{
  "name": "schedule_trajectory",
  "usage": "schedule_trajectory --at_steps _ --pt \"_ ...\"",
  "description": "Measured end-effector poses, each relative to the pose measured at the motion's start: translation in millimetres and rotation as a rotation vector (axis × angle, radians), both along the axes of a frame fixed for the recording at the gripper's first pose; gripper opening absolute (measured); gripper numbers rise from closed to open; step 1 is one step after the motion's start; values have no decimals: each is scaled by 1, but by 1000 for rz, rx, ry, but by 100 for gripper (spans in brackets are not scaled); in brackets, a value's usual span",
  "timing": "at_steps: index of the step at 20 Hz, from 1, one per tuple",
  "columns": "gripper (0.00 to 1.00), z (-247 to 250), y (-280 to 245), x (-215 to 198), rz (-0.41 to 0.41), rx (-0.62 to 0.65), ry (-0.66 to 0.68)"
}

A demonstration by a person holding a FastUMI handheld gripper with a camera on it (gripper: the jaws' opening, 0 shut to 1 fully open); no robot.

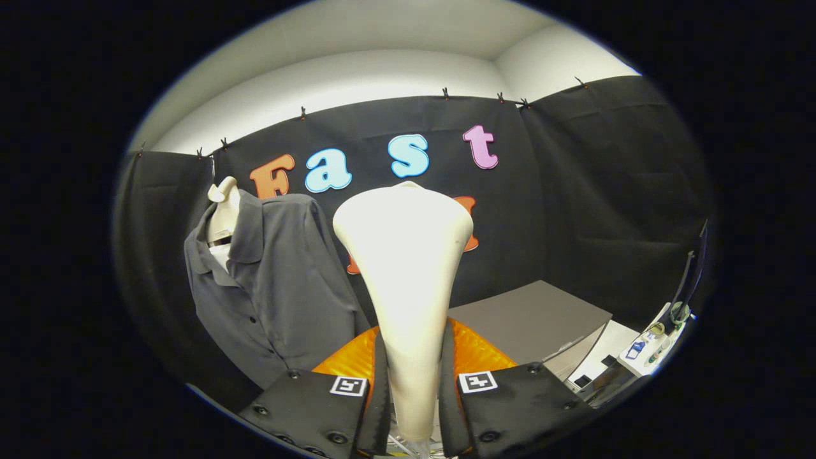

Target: Iron the clothes twice with a garment steamer, once on the left side and once on the right side.

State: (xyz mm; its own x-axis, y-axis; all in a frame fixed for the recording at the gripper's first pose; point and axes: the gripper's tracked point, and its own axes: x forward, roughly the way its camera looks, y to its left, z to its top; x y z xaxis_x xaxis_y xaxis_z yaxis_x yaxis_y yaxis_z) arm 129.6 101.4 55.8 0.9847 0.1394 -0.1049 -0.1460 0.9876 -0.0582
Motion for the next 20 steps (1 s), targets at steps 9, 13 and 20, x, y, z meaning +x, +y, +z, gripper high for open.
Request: schedule_trajectory --at_steps 9,13,20 --pt "39 -9 87 -55 41 7 -35" --pt "39 -27 117 -53 68 -14 -7" --pt "39 -63 154 -20 107 -64 73"
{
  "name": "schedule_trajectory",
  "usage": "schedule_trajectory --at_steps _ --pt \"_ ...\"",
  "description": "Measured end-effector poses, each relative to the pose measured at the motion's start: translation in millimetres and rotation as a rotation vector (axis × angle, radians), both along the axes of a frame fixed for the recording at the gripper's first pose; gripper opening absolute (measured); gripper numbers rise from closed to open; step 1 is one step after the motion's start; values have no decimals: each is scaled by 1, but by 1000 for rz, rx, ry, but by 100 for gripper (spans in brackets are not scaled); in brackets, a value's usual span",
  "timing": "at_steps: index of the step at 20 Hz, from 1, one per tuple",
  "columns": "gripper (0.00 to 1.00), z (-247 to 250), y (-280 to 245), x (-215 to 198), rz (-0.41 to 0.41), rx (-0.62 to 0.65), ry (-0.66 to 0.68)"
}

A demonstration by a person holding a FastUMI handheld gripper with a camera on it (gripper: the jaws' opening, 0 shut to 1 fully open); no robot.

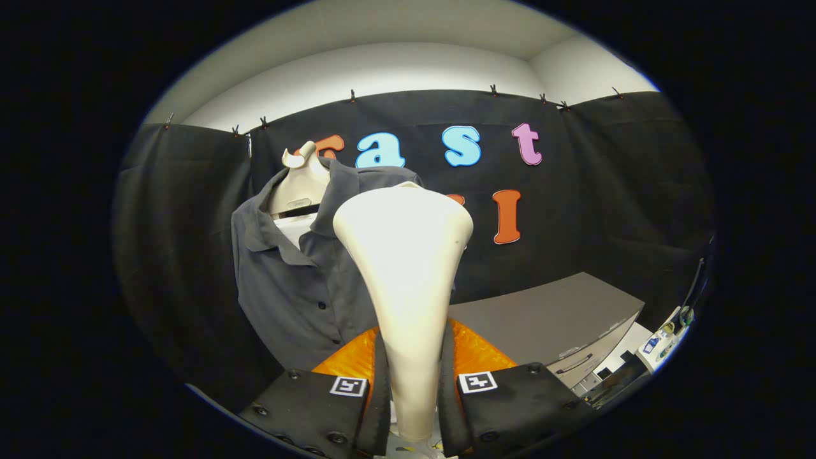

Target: Iron the clothes twice with a garment steamer, once on the left side and once on the right side.

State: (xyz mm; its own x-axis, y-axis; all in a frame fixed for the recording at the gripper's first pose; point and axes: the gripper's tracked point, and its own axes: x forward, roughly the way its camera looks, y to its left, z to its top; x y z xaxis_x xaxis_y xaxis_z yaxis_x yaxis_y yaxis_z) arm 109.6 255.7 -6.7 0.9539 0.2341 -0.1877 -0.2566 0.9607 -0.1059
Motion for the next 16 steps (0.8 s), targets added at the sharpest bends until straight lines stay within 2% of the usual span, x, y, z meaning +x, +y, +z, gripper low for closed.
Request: schedule_trajectory --at_steps 16 --pt "39 -71 49 73 39 -59 161"
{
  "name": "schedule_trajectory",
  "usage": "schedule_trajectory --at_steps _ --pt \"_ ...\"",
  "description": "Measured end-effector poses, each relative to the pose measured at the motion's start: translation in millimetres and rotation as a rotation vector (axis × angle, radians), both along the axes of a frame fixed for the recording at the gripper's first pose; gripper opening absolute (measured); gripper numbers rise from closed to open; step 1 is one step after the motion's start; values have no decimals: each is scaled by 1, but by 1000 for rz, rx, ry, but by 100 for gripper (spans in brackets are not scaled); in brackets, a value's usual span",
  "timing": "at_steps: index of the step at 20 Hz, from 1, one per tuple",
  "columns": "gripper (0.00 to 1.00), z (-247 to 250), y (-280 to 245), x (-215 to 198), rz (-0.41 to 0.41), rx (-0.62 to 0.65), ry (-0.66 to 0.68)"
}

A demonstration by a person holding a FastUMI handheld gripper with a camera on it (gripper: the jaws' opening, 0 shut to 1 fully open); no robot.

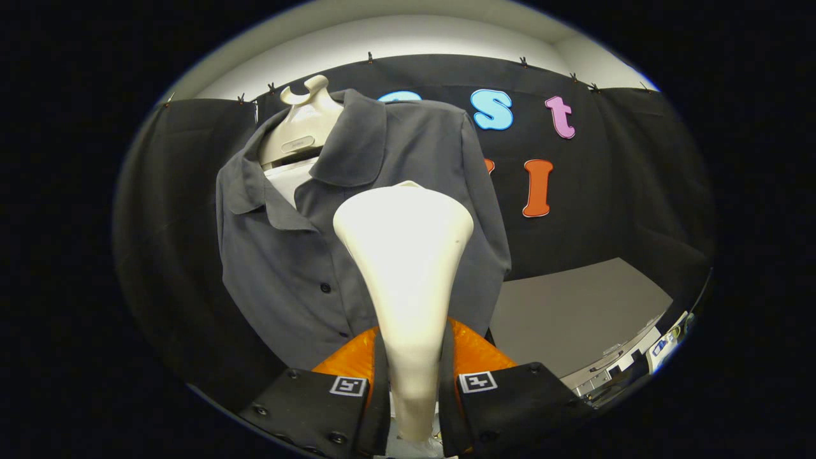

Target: Iron the clothes twice with a garment steamer, once on the left side and once on the right side.

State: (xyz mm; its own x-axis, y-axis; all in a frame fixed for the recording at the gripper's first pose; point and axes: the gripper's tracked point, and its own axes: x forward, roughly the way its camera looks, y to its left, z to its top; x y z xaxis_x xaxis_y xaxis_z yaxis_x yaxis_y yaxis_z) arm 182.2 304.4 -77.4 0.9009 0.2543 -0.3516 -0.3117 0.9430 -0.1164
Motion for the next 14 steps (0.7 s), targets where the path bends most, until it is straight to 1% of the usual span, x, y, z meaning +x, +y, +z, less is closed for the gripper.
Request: schedule_trajectory --at_steps 6,14 --pt "39 -26 9 25 -2 -18 55" --pt "39 -61 -8 28 -22 -37 109"
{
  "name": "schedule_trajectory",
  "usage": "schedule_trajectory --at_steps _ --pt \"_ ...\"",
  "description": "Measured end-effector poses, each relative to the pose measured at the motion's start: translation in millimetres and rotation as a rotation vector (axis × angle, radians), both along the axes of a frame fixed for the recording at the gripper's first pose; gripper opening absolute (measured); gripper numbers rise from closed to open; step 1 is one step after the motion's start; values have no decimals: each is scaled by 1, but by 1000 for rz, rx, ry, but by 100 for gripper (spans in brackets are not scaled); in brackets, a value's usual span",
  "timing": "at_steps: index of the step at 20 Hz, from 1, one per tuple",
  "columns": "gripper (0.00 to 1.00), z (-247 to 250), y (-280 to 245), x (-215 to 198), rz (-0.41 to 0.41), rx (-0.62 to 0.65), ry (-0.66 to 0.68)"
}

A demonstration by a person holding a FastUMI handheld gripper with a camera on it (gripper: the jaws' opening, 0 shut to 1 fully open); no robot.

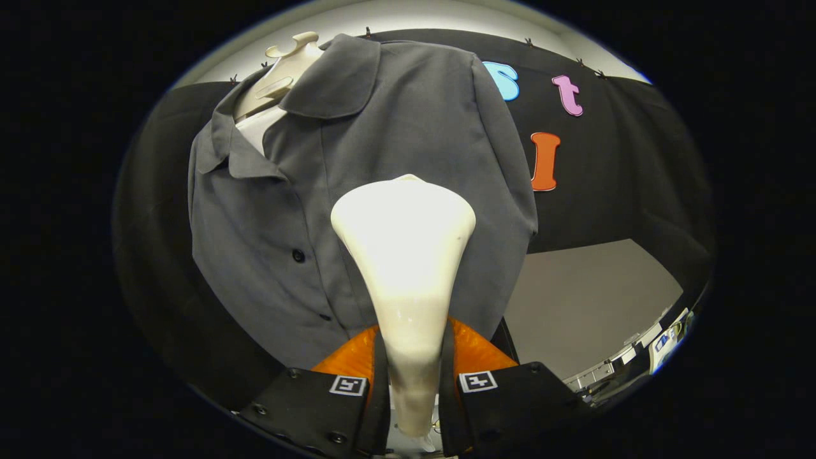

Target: Iron the clothes twice with a garment steamer, once on the left side and once on the right side.

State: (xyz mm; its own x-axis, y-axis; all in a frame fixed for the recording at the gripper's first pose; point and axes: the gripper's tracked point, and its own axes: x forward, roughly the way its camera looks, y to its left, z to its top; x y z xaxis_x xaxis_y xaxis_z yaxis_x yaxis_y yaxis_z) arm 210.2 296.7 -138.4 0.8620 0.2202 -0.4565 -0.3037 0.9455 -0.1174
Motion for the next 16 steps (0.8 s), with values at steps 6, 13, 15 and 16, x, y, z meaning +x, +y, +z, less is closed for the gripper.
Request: schedule_trajectory --at_steps 6,13,15,16 --pt "39 -24 -13 -5 -19 -5 44" --pt "39 -66 -25 -14 -28 -20 120" --pt "39 -74 -27 -15 -35 -25 134" --pt "39 -80 -28 -15 -37 -27 142"
